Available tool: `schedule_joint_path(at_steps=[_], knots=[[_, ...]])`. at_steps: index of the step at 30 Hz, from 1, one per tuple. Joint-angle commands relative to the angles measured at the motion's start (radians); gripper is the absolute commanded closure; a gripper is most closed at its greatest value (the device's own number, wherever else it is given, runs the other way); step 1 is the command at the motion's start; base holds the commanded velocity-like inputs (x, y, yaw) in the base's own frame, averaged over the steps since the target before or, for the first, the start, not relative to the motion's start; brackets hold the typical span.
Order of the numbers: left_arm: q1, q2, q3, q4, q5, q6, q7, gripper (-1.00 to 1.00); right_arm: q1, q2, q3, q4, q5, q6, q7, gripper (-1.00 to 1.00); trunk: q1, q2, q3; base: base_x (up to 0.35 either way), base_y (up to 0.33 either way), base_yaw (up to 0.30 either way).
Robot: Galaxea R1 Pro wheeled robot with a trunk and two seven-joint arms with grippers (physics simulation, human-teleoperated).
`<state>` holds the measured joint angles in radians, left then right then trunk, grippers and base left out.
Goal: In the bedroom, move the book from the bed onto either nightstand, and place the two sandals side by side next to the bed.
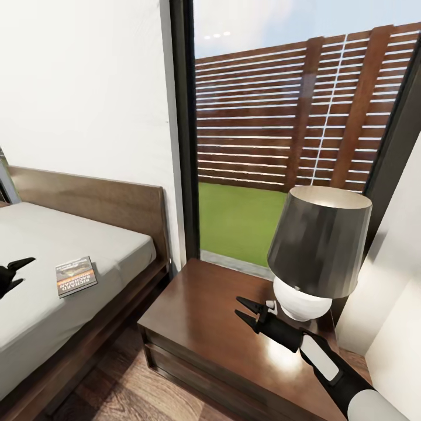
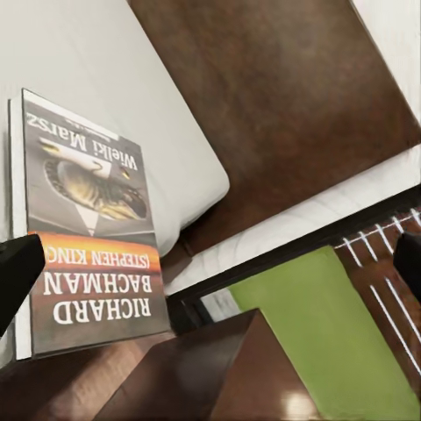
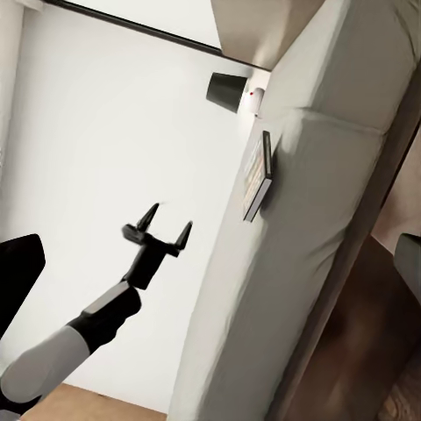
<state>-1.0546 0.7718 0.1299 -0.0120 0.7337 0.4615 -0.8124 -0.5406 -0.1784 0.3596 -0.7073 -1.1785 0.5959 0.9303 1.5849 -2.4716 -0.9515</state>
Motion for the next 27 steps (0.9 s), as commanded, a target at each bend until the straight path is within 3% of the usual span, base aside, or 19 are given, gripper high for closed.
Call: schedule_joint_path(at_steps=[1,9,27], knots=[[-0.001,0.004,0.007,0.001,-0.004,0.021,-0.021,-1.00,-0.001,-0.001,0.004,0.000,-0.010,0.007,-0.001,-1.00,0.000,0.000,-0.001,0.000,0.000,0.000],[-0.001,0.018,0.007,0.001,-0.004,0.073,-0.116,-1.00,-0.001,0.000,0.008,0.000,-0.010,0.006,-0.002,-1.00,0.000,0.000,-0.001,0.000,0.000,0.000],[-0.002,0.013,0.008,0.001,-0.001,0.082,-0.133,-1.00,-0.001,0.013,0.005,0.001,-0.013,-0.088,-0.002,-1.00,0.000,0.000,-0.001,0.000,0.000,0.000]])
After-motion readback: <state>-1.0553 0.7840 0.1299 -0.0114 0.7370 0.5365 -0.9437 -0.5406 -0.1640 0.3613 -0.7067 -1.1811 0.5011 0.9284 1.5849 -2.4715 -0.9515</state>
